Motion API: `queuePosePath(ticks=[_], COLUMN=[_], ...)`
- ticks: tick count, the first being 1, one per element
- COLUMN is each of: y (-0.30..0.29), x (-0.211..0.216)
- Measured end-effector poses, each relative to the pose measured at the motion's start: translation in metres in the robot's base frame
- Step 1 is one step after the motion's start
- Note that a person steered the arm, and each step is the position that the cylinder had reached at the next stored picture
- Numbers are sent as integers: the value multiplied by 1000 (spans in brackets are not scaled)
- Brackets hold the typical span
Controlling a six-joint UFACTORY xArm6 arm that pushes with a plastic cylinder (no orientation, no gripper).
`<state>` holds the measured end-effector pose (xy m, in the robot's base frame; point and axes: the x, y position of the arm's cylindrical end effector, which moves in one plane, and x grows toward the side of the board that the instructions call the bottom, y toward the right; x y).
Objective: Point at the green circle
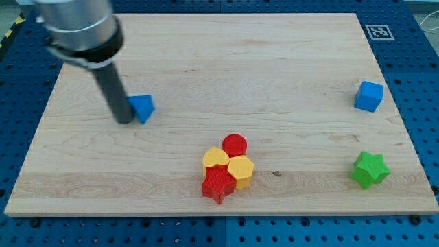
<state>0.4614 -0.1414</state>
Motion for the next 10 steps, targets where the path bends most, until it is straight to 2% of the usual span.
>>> queuePosePath(ticks=[1,2,3,4,5,6,8,9,10], y=[38,43,-5,-79,-150,-164,-164,-160,-132], x=[-28,-29,-23,-48,-125,-138,-142,-160,-228])
